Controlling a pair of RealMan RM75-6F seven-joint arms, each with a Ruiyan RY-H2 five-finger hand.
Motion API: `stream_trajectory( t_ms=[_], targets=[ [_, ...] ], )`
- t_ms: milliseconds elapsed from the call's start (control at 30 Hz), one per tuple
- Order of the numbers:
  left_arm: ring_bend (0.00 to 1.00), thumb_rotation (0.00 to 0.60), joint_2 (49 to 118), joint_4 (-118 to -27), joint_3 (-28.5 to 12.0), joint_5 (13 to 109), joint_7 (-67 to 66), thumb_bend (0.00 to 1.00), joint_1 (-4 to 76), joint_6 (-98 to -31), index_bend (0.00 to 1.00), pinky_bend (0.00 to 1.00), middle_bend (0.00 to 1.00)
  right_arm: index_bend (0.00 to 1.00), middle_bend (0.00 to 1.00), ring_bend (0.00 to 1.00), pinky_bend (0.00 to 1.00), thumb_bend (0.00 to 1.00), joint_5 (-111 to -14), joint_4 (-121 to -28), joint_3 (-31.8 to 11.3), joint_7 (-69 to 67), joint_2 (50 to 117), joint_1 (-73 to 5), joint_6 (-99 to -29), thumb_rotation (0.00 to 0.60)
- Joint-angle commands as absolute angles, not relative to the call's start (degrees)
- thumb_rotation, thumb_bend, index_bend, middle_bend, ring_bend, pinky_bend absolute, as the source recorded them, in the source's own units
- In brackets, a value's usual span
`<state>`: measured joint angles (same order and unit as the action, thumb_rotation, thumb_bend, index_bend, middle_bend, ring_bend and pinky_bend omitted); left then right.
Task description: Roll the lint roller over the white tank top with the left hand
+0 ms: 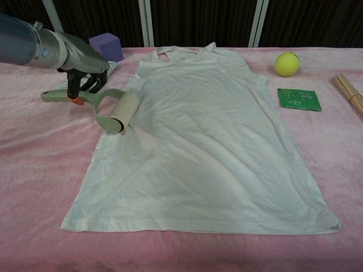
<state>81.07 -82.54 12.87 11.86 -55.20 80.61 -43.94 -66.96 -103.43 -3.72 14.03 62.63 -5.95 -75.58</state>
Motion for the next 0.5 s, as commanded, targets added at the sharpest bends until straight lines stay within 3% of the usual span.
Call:
stream_trajectory(
  t_ms=[33, 333, 500],
  targets=[
    [0.55, 0.600, 79.19, -84.57, 11.13, 14.50, -51.59, 0.59, 78.68, -45.26, 0.75, 0.72, 0.73, 0.30, 0.03, 0.16, 0.20, 0.28, -66.97, -103.38, -3.70, 14.06, 62.64, -5.96, -75.57, 0.600],
    [0.55, 0.600, 69.51, -92.56, 8.85, 26.51, -39.19, 0.59, 70.78, -49.28, 0.75, 0.72, 0.73, 0.30, 0.03, 0.16, 0.20, 0.28, -66.47, -103.47, -3.85, 14.49, 62.69, -5.92, -75.85, 0.600],
    [0.55, 0.600, 65.01, -93.69, 9.64, 38.75, -28.64, 0.59, 62.72, -51.36, 0.75, 0.72, 0.73, 0.30, 0.03, 0.16, 0.20, 0.28, -65.89, -103.61, -4.05, 14.83, 62.76, -5.84, -76.17, 0.600]
  ],
)
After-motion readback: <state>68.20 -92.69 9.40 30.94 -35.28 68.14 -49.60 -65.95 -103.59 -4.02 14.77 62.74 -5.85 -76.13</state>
